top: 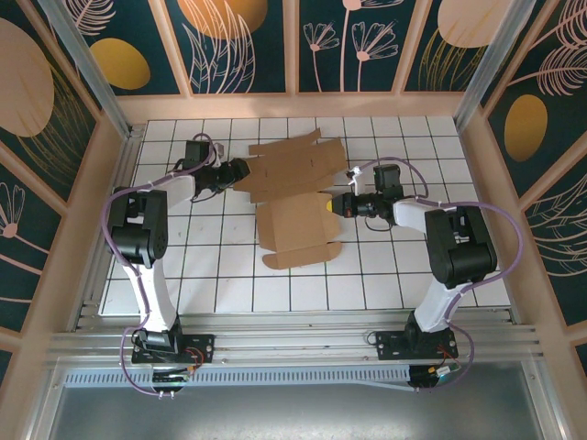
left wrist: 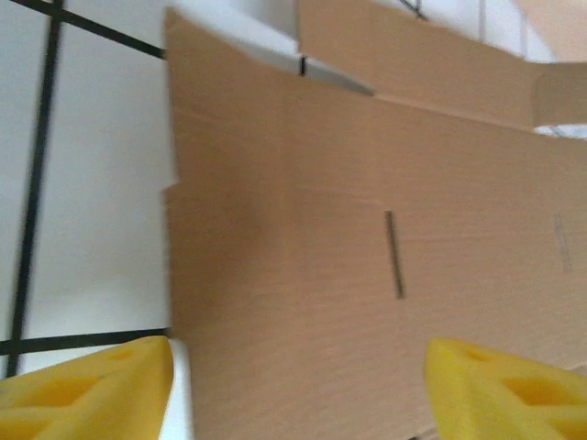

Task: Fold the paper box

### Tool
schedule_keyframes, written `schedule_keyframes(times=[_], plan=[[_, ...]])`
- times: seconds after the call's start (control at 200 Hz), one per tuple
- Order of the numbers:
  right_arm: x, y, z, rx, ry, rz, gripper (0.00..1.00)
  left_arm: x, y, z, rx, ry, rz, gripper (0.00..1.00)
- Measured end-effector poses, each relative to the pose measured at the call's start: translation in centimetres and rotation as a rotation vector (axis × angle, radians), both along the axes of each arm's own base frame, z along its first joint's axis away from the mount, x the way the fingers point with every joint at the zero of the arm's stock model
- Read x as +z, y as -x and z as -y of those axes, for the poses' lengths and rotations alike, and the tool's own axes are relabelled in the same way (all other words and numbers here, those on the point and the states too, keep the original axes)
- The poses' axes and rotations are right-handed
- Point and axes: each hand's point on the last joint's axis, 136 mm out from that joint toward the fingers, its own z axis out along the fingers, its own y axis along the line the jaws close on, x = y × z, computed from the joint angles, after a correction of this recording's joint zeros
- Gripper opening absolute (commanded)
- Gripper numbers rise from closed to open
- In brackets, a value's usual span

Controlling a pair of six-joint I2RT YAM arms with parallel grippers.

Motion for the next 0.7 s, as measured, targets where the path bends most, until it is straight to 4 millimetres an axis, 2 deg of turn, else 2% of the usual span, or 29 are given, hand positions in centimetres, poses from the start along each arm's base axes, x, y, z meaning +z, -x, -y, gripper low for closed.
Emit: schedule_keyframes(times=[0.135,0.345,0.44,0.526,0.586,0.631,0.701], plan=[[0.0,0.1,-0.1,0.003,-0.002,-0.004,0.0,0.3,-0.5,0.7,-0.031,0.034,0.049,0.47],[0.0,0.1,-0.2,0.0,-0.005,-0.009,0.0,-1.6,-1.3,0.8,-0.035,0.029,0.027,0.28],[0.1,0.1,-0.2,-0.004,-0.008,-0.014,0.0,-1.7,-1.5,0.8,-0.035,0.028,0.027,0.19],[0.0,0.1,-0.3,-0.007,-0.009,-0.022,0.07,-1.4,-1.9,0.8,-0.04,0.023,0.042,0.13],[0.0,0.1,-0.2,-0.013,-0.007,-0.026,0.22,-1.2,-2.1,0.8,-0.041,0.018,0.053,0.06],[0.0,0.0,-0.2,-0.018,-0.007,-0.028,0.24,-1.1,-2.2,0.7,-0.039,0.009,0.061,0.0],[0.1,-0.5,-0.1,-0.048,-0.009,-0.036,0.29,-0.8,-2.4,0.6,-0.045,-0.011,0.082,0.0]])
